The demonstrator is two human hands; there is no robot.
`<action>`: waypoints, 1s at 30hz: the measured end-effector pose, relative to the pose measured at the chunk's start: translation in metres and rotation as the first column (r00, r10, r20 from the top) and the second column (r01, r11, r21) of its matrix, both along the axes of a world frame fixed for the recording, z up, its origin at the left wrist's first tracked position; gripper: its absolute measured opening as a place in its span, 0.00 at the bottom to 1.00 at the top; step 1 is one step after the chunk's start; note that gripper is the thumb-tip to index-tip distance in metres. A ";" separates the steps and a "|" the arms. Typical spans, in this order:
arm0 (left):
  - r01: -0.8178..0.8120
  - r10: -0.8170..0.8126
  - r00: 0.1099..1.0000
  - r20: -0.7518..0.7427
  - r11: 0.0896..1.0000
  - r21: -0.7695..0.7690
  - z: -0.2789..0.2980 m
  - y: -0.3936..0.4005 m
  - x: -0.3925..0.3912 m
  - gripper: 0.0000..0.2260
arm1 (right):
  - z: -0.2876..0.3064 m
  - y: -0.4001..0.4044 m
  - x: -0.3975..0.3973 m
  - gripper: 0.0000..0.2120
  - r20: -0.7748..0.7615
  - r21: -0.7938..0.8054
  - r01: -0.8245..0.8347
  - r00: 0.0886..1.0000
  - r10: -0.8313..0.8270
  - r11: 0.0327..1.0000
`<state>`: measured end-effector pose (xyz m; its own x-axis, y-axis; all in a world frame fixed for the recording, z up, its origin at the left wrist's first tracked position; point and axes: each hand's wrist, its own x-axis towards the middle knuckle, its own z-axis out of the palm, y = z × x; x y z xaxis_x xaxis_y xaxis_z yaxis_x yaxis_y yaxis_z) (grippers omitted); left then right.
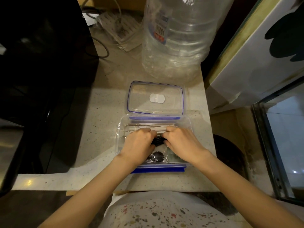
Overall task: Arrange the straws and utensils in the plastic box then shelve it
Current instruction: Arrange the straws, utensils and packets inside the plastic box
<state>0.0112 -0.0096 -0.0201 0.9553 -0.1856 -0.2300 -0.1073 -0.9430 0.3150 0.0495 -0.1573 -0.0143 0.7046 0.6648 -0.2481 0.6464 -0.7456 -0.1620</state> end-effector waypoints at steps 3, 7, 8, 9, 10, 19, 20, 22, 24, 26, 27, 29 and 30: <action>-0.033 0.031 0.998 0.056 0.999 0.035 0.003 0.008 -0.004 0.08 | -0.003 0.000 0.001 0.08 0.006 0.024 -0.002 1.000 0.002 1.000; -0.027 0.030 0.999 -0.018 0.989 0.143 0.005 0.010 -0.007 0.08 | -0.007 0.003 0.002 0.09 -0.003 0.044 0.000 1.000 0.001 0.999; -0.024 0.029 0.999 -0.029 0.987 0.159 0.004 0.010 -0.008 0.08 | -0.007 0.004 0.002 0.09 -0.009 0.048 0.000 1.000 0.000 0.999; -0.025 0.030 0.999 -0.028 0.986 0.165 0.004 0.009 -0.008 0.09 | -0.006 0.005 0.002 0.09 -0.012 0.051 0.000 1.000 0.000 0.999; -0.027 0.031 0.999 -0.022 0.986 0.165 0.003 0.009 -0.007 0.09 | -0.004 0.006 0.003 0.09 -0.018 0.058 0.004 1.000 -0.002 0.998; -0.052 0.053 0.999 -0.008 0.991 0.125 0.003 0.004 -0.007 0.11 | 0.004 0.008 0.001 0.13 -0.113 0.052 -0.030 0.993 0.035 0.998; -0.053 0.055 0.998 -0.011 0.990 0.129 0.004 0.004 -0.007 0.10 | 0.002 0.008 0.001 0.13 -0.099 0.046 -0.036 0.994 0.040 0.998; -0.055 0.058 0.998 -0.018 0.988 0.141 0.004 0.003 -0.006 0.09 | -0.001 0.009 0.001 0.12 -0.069 0.037 -0.046 0.996 0.048 0.998; -0.052 0.055 0.998 -0.017 0.987 0.154 0.005 0.002 -0.005 0.08 | -0.003 0.010 0.002 0.11 -0.048 0.036 -0.054 0.997 0.056 0.998; -0.047 0.049 0.999 -0.012 0.986 0.162 0.005 0.001 -0.005 0.08 | -0.004 0.010 0.002 0.10 -0.038 0.042 -0.058 0.997 0.060 0.997; -0.045 0.048 0.999 -0.014 0.986 0.162 0.005 0.001 -0.005 0.08 | -0.004 0.010 0.002 0.10 -0.036 0.047 -0.058 0.998 0.060 0.997; -0.040 0.044 0.999 -0.022 0.987 0.153 0.005 0.002 -0.005 0.08 | -0.006 0.009 0.003 0.10 -0.042 0.058 -0.058 0.997 0.060 0.997; -0.036 0.040 0.999 -0.026 0.989 0.145 0.006 0.003 -0.005 0.08 | -0.006 0.009 0.003 0.10 -0.050 0.065 -0.056 0.997 0.059 0.996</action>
